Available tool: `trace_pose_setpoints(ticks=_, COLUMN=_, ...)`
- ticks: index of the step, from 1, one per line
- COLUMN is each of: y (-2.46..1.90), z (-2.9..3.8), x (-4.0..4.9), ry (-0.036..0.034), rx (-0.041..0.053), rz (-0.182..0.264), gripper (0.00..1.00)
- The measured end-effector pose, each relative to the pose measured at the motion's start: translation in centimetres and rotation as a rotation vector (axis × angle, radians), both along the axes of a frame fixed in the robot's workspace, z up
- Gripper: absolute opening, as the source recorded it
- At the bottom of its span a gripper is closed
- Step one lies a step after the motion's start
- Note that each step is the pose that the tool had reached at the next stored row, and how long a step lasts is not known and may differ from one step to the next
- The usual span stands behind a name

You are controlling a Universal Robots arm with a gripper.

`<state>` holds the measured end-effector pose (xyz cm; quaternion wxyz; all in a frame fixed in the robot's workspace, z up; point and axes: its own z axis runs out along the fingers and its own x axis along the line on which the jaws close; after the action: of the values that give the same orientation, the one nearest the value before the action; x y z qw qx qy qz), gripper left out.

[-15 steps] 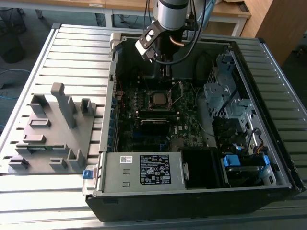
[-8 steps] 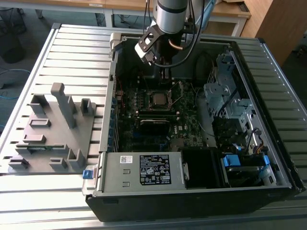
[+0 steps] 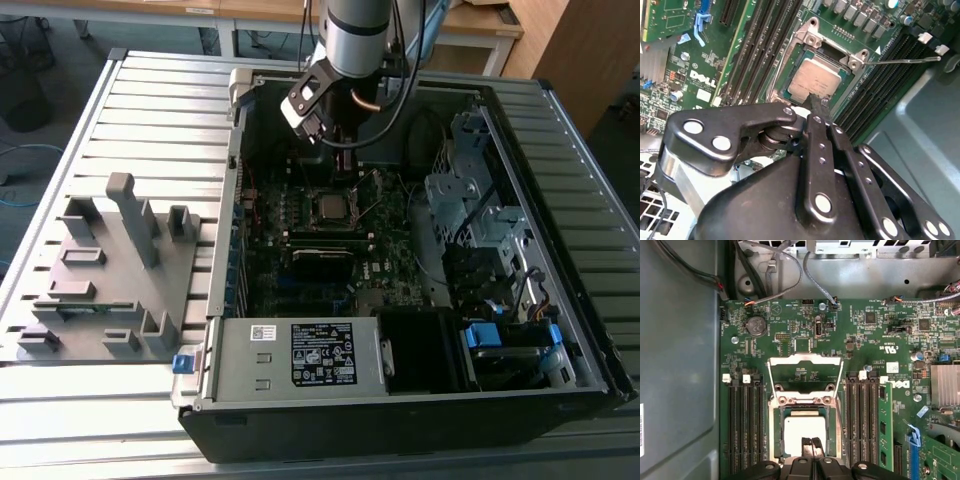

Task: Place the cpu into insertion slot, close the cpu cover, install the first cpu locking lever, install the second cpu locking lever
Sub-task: 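Place the cpu into insertion slot, then close the cpu cover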

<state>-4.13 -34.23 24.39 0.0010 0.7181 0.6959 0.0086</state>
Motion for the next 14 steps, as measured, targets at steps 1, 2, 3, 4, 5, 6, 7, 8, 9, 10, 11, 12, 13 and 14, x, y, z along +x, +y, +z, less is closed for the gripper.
trace_pose_setpoints(ticks=1, y=-0.03, z=-0.08, x=0.0, ry=-0.0001, rx=0.0002, rz=0.0, gripper=0.1)
trace_pose_setpoints(ticks=2, y=-0.04, z=-0.15, x=0.0, ry=-0.0001, rx=0.0001, rz=0.0, gripper=0.1)
trace_pose_setpoints(ticks=3, y=-0.04, z=-0.18, x=-0.01, ry=0.0, rx=-0.0001, rz=0.0, gripper=0.1)
trace_pose_setpoints(ticks=4, y=-0.04, z=-0.18, x=0.0, ry=0.0001, rx=-0.0001, rz=0.0, gripper=0.1)
trace_pose_setpoints(ticks=5, y=-0.04, z=-0.23, x=0.0, ry=0.0, rx=0.0, rz=0.0, gripper=0.1)
trace_pose_setpoints(ticks=6, y=-0.04, z=-0.28, x=0.0, ry=0.0, rx=-0.0001, rz=0.0, gripper=0.1)
trace_pose_setpoints(ticks=7, y=-0.04, z=-0.28, x=0.0, ry=0.0, rx=0.0, rz=0.0, gripper=0.1)
trace_pose_setpoints(ticks=8, y=-0.04, z=-0.28, x=0.0, ry=0.0, rx=-0.0001, rz=0.0, gripper=0.1)
trace_pose_setpoints(ticks=9, y=-0.04, z=-0.28, x=0.0, ry=0.0, rx=-0.0001, rz=0.0, gripper=0.1)
trace_pose_setpoints(ticks=10, y=-0.04, z=-0.28, x=0.0, ry=0.0, rx=-0.0001, rz=0.0, gripper=0.1)
trace_pose_setpoints(ticks=11, y=-0.04, z=-0.28, x=0.0, ry=0.0, rx=-0.0001, rz=0.0, gripper=0.1)
trace_pose_setpoints(ticks=12, y=-0.04, z=-0.29, x=0.0, ry=0.0, rx=0.0, rz=0.0, gripper=0.1)
trace_pose_setpoints(ticks=13, y=-0.04, z=-0.29, x=0.0, ry=0.0, rx=-0.0001, rz=0.0, gripper=0.1)
trace_pose_setpoints(ticks=14, y=-0.04, z=-0.29, x=0.0, ry=0.0, rx=0.0, rz=0.0, gripper=0.1)
